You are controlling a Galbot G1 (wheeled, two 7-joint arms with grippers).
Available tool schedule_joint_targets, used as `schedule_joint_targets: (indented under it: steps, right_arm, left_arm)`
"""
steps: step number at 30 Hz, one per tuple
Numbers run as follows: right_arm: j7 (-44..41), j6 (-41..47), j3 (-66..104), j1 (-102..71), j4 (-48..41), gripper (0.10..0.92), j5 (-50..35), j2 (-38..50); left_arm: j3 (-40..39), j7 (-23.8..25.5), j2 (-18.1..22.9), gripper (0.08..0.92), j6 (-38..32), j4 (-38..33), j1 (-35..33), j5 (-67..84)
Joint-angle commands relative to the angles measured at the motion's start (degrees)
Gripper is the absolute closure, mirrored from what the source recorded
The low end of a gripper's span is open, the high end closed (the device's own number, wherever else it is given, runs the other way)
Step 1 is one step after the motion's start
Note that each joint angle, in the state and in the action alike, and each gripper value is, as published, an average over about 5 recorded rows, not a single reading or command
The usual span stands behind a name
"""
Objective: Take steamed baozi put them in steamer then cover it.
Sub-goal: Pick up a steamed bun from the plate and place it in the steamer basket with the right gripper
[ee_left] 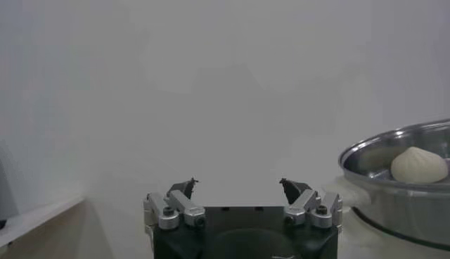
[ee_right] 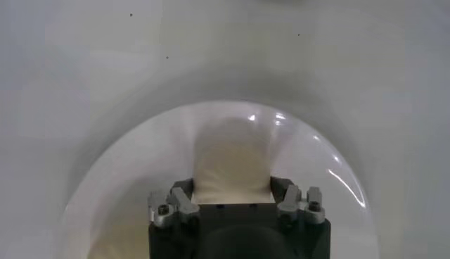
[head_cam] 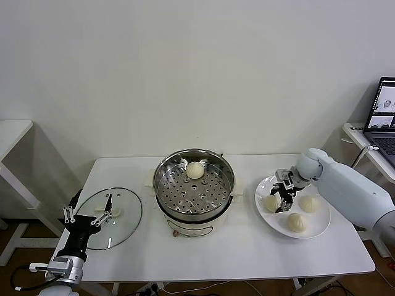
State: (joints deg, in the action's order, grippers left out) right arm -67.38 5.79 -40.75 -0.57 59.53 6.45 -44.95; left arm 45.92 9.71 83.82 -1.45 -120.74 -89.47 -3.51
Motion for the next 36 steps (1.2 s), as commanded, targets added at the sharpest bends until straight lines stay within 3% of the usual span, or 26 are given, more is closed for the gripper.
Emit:
schedule_joint_targets:
  steps: [1, 10, 20, 27, 36]
  right_arm:
    - [-0.5, 1.6, -7.0, 7.6, 5.3, 0.296, -6.7, 5.0]
    - [-1.4, 9.3, -28.5, 33.7, 22.3, 0.296, -23.7, 12.6]
    - [1.7, 19.7, -42.9, 52.8, 33.1, 0.294, -38.7, 7.7]
    - [5.3, 24.6, -45.0, 56.8, 32.9, 0.296, -46.2, -3.6]
    - [8.5, 27.8, -41.8, 50.7, 24.6, 0.296, -48.6, -20.8]
  left_arm:
    - [-0.1, 0.0, -0.1, 0.177, 0.1, -0.3, 0.0, 0.0]
    - [-0.6, 0.0, -0.2, 0.177, 0.1, -0.5, 0.3, 0.0]
    - [-0.4, 0.3, -0.6, 0.177, 0.0, -1.7, 0.5, 0.6]
    - [0.3, 0.4, -0.9, 0.177, 0.4, -3.1, 0.7, 1.7]
    - [2.2, 0.8, -1.3, 0.177, 0.6, -3.6, 0.8, 2.5]
